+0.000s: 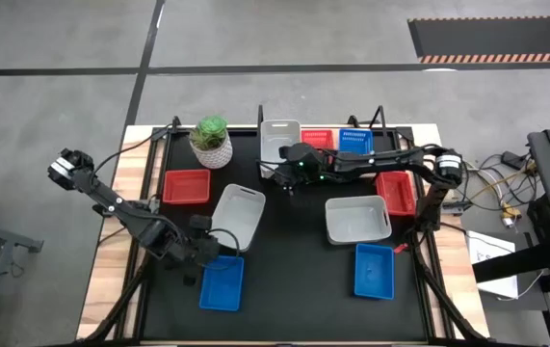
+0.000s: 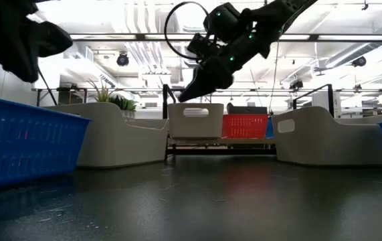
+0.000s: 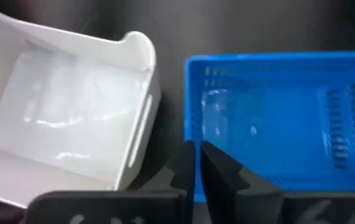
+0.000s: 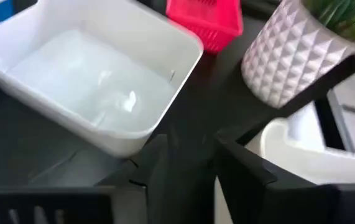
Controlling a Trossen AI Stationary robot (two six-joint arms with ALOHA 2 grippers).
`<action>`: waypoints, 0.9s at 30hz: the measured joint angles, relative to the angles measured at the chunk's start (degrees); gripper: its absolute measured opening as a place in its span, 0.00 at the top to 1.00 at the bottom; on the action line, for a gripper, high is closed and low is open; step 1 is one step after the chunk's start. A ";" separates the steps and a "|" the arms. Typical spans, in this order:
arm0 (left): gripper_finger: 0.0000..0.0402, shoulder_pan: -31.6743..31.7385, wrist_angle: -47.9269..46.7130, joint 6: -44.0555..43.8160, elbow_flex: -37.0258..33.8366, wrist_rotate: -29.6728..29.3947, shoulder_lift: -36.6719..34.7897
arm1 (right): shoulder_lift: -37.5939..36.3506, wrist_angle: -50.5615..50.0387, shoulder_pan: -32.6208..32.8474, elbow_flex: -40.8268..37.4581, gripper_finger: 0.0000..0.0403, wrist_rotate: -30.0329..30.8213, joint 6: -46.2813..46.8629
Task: Stack baskets on shelf by color
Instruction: Stack the left white bin on the white bin on the shelf
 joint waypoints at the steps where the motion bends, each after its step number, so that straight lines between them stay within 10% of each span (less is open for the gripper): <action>1: 0.98 0.00 0.11 -0.41 0.00 -0.49 0.27 | 0.43 1.43 0.05 0.01 0.72 0.05 0.07; 13: 1.00 0.04 -5.69 -1.60 -0.15 -1.26 3.63 | 5.43 4.28 0.07 0.02 0.94 -0.53 0.44; 27: 1.00 0.64 -8.16 -5.62 -4.83 -6.35 4.75 | 9.81 10.02 1.13 0.07 0.98 -1.05 0.42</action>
